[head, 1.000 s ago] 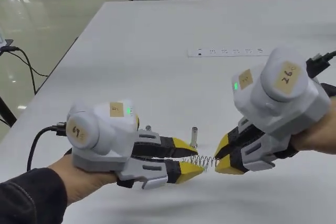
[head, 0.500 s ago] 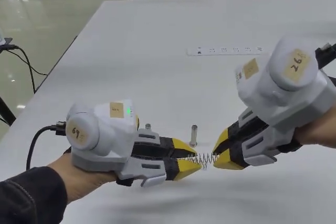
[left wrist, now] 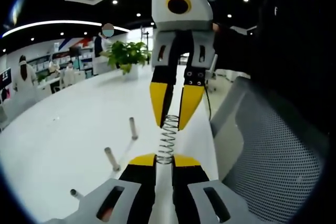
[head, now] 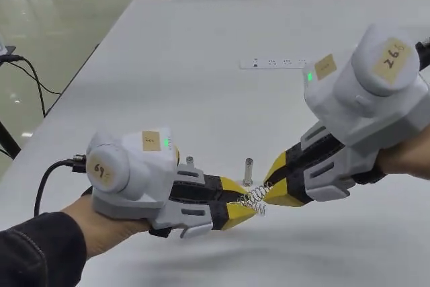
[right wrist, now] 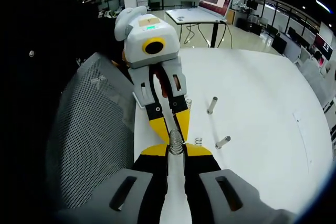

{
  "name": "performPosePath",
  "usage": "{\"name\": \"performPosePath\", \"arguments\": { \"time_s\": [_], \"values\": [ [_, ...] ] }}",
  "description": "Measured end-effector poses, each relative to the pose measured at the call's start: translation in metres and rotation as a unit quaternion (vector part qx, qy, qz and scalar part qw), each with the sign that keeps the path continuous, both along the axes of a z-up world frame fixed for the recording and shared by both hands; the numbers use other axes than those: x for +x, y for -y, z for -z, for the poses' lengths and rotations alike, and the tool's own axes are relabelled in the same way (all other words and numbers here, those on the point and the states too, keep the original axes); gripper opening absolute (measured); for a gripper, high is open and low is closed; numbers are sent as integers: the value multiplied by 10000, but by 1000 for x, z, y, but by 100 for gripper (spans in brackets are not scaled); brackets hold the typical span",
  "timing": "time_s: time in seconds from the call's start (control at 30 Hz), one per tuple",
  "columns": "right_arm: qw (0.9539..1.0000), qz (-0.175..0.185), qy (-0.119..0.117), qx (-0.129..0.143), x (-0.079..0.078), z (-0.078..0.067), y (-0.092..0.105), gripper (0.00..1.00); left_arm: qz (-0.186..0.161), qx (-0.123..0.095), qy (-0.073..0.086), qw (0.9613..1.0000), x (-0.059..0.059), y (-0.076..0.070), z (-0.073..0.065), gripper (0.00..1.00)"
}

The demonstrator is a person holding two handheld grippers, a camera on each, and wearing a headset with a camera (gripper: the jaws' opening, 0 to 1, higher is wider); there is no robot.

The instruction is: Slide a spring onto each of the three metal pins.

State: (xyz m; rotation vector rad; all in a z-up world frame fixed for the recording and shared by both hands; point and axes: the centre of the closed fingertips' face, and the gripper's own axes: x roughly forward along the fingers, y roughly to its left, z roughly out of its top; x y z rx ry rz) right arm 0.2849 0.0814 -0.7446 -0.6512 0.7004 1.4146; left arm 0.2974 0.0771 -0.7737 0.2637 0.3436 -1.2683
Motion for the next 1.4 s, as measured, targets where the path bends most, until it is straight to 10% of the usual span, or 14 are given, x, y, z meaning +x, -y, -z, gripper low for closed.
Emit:
{"name": "performPosePath", "arguments": {
  "time_s": [1.4],
  "values": [
    [9997, -154, -35, -171, -3, 4, -13, 8, 29, -261, -29, 9996, -3, 8, -11, 3]
  ]
}}
